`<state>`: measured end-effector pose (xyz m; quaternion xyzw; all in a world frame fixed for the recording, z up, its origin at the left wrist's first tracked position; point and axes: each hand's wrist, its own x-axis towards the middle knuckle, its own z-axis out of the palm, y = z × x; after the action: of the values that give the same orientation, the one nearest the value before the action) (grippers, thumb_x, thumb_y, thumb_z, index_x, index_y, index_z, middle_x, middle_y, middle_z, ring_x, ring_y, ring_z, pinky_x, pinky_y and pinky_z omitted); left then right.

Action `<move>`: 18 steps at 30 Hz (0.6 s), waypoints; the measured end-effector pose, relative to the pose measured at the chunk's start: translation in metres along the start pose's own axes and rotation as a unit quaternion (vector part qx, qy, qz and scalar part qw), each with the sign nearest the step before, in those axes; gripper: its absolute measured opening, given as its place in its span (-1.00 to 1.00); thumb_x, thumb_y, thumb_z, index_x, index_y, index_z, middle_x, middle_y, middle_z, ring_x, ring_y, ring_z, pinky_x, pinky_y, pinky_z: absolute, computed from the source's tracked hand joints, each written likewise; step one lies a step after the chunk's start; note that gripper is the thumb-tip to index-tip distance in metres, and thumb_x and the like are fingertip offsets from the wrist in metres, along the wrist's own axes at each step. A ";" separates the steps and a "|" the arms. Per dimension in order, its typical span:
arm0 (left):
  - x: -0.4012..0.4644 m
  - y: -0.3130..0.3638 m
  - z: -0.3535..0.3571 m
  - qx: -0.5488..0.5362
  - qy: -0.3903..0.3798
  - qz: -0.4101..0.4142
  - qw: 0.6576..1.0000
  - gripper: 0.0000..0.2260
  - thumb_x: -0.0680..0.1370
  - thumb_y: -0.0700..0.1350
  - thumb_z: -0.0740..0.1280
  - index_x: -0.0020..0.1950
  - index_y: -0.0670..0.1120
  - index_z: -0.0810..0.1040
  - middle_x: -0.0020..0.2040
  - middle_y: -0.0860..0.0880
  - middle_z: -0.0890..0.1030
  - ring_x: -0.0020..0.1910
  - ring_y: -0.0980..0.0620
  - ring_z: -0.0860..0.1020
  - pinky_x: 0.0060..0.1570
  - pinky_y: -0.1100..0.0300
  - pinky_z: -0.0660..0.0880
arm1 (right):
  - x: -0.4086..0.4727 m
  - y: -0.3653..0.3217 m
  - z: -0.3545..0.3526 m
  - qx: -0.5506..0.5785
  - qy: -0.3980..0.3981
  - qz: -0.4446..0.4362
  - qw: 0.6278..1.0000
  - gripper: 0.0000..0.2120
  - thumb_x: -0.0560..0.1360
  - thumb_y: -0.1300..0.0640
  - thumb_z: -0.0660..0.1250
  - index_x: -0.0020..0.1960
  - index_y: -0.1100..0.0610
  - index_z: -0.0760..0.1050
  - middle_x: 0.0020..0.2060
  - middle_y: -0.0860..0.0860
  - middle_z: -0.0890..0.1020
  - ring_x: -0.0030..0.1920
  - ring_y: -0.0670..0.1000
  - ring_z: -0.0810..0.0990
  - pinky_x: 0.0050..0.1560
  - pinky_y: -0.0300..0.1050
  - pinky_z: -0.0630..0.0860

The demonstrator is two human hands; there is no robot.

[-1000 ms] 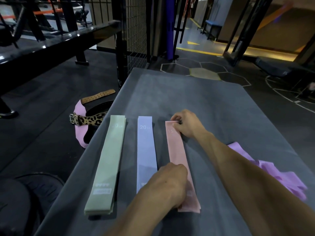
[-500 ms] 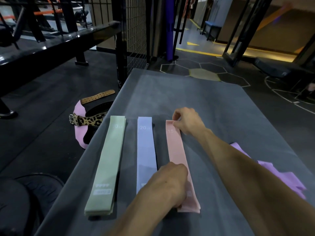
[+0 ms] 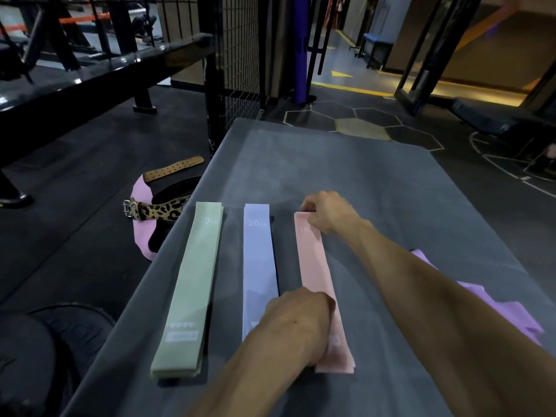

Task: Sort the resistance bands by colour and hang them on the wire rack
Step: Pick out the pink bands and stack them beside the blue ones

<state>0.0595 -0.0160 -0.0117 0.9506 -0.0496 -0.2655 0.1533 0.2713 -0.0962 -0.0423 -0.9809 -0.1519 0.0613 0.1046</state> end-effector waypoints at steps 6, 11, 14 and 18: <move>0.000 -0.001 0.002 0.018 0.003 0.025 1.000 -0.74 0.58 -0.10 0.39 0.25 -0.06 0.48 0.21 -0.14 0.55 0.16 -0.20 0.56 0.01 0.03 0.44 | 0.005 0.002 -0.008 -0.009 -0.020 -0.014 1.000 -0.81 0.48 0.24 0.34 0.07 0.10 0.62 0.02 0.09 0.67 -0.01 0.12 0.61 -0.02 -0.04 0.58; 0.001 -0.003 0.002 0.025 0.007 0.024 0.999 -0.79 0.57 -0.13 0.39 0.19 -0.06 0.48 0.16 -0.13 0.57 0.13 -0.19 0.57 -0.06 0.06 0.42 | 0.004 -0.001 -0.012 -0.011 -0.016 -0.008 1.000 -0.95 0.49 0.15 0.36 -0.05 0.05 0.54 0.00 0.07 0.66 -0.01 0.12 0.60 -0.05 -0.06 0.54; 0.002 -0.006 0.002 0.026 0.026 0.022 0.999 -0.81 0.57 -0.18 0.35 0.17 -0.05 0.47 0.14 -0.11 0.56 0.12 -0.17 0.56 -0.05 0.06 0.44 | 0.000 0.000 -0.008 0.007 -0.031 0.024 0.999 -0.80 0.47 0.17 0.33 0.09 0.08 0.55 0.10 0.09 0.64 0.09 0.15 0.59 0.08 -0.02 0.57; 0.003 -0.016 0.001 0.022 0.089 0.033 0.995 -0.86 0.57 -0.17 0.31 0.12 -0.08 0.48 0.07 -0.12 0.51 0.04 -0.16 0.52 -0.11 0.10 0.38 | -0.027 0.004 -0.014 0.040 0.014 0.053 0.998 -0.64 0.52 0.08 0.32 0.27 0.18 0.47 0.19 0.12 0.57 0.19 0.17 0.54 0.14 -0.02 0.52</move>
<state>0.0620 -0.0015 -0.0190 0.9715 -0.0729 -0.1734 0.1444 0.2490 -0.1110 -0.0277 -0.9833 -0.0960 0.0592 0.1426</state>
